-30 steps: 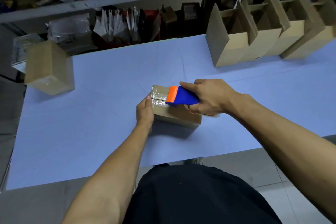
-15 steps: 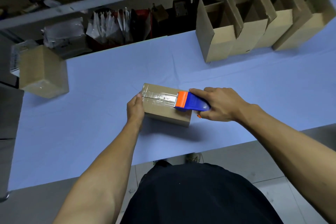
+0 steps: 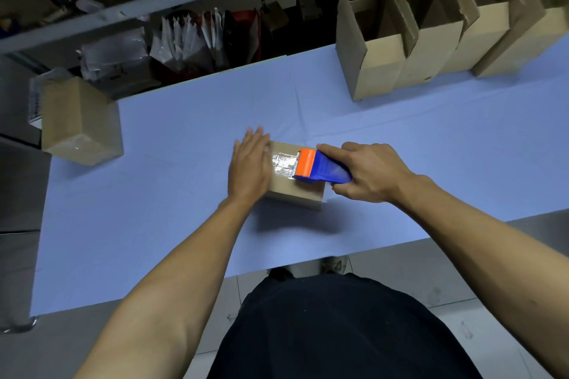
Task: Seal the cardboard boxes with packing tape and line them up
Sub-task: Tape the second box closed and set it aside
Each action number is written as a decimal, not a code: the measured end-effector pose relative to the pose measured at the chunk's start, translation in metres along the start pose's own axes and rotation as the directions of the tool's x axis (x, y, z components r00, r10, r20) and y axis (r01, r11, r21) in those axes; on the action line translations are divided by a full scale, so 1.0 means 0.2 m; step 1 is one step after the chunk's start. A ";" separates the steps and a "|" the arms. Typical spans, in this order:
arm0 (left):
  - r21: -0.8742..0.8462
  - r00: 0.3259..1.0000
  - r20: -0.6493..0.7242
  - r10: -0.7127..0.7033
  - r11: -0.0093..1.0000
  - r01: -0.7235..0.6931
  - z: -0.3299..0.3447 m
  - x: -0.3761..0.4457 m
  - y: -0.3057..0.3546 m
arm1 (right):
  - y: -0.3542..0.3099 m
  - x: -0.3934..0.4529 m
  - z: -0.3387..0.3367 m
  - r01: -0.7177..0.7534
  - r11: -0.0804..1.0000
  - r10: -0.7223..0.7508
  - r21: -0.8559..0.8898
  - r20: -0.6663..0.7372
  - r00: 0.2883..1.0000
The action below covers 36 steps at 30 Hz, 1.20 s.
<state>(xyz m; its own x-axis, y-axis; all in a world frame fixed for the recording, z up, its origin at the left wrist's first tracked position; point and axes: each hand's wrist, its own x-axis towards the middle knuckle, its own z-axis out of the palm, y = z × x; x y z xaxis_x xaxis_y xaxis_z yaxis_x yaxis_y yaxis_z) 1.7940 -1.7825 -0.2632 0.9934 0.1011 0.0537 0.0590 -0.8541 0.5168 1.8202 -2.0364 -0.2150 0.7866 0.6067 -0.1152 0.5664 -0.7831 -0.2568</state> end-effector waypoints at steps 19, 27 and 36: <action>0.114 0.997 0.067 0.040 0.992 -0.048 -0.01 0.01 -0.13 | 0.04 -0.01 0.08 0.000 0.991 0.010 0.137 -0.068 0.998; 0.106 0.995 0.086 0.041 0.993 -0.050 -0.02 0.01 -0.13 | 0.17 -0.12 0.12 -0.035 0.986 0.043 0.161 -0.046 0.998; 0.252 0.959 0.249 0.132 0.948 -0.196 0.08 0.07 0.08 | 0.15 -0.09 0.17 -0.049 0.993 0.049 0.106 0.001 0.999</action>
<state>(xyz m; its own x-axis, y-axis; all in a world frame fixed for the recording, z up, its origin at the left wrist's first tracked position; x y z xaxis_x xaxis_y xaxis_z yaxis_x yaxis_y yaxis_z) 1.8101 -1.8029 -0.2678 0.9853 -0.1429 -0.0933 -0.1139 -0.9577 0.2642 1.8144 -2.0655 -0.2534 0.8130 0.5680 -0.1285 0.4983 -0.7927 -0.3512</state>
